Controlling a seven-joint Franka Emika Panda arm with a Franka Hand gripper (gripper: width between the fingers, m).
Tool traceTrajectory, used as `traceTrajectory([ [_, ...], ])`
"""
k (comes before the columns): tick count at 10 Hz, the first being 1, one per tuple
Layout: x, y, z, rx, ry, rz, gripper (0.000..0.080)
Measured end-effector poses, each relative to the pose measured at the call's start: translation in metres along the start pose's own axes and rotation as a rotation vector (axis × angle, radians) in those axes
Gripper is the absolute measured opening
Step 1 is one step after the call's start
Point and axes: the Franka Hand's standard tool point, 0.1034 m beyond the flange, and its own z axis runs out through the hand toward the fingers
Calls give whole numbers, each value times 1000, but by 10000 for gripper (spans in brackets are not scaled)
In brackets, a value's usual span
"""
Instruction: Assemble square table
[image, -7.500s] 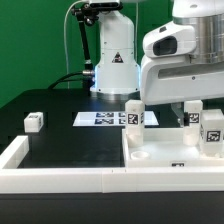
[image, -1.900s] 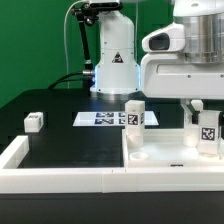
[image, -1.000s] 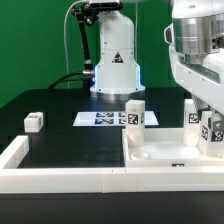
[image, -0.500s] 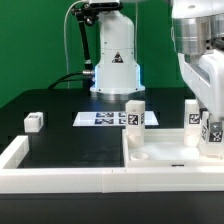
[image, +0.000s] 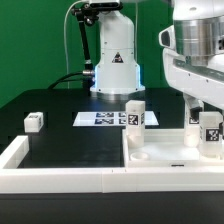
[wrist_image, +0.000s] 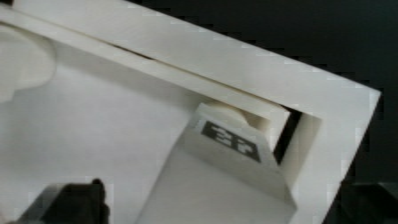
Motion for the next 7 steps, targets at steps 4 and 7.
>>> traceTrajectory([
  [4, -3, 1, 1, -18, 22, -295, 648],
  [7, -15, -2, 5, -32, 94, -610, 648],
])
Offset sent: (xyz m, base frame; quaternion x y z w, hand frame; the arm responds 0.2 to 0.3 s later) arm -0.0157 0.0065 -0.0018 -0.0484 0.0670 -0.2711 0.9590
